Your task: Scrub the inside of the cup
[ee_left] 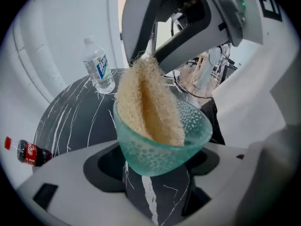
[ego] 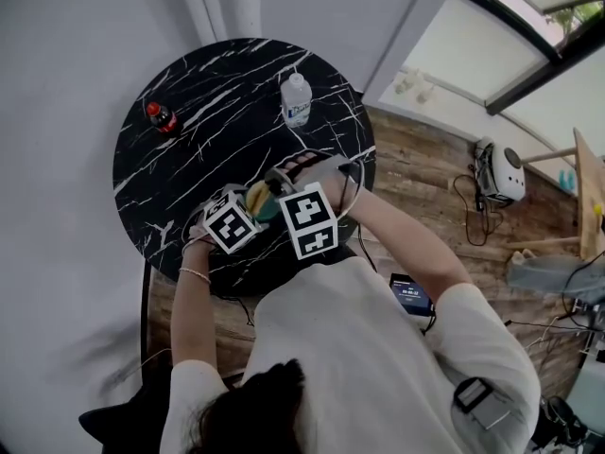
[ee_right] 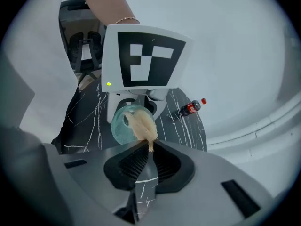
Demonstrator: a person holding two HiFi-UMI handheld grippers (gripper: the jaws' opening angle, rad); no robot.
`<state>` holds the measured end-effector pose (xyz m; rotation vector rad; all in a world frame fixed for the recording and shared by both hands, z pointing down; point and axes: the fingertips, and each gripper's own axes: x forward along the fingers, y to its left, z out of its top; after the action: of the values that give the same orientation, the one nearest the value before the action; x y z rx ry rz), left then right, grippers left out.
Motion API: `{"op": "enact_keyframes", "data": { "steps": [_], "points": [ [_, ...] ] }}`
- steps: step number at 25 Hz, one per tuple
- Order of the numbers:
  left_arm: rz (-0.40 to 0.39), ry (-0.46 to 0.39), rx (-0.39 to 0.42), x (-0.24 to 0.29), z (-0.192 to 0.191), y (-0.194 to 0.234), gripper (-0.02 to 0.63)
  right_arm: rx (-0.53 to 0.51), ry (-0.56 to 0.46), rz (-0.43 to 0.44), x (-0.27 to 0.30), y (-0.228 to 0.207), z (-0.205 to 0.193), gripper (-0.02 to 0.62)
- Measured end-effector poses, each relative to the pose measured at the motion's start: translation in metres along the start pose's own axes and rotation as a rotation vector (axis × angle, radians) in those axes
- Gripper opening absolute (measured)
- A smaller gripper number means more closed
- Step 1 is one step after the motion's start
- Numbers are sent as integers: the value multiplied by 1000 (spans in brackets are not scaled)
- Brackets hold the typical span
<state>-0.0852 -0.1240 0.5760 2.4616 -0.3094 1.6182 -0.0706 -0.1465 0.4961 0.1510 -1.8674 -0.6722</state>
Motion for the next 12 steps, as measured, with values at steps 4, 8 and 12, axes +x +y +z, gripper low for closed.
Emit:
{"op": "enact_keyframes", "data": {
  "steps": [4,8,12],
  "points": [
    [35,1,16,-3,-3,6,365,33,16,1,5,-2,-3,54],
    [75,3,30,-7,-9,13,362,34,20,7,8,-2,-2,54],
    [92,13,16,-11,-13,19,362,28,28,-5,14,-2,1,54]
  ]
}}
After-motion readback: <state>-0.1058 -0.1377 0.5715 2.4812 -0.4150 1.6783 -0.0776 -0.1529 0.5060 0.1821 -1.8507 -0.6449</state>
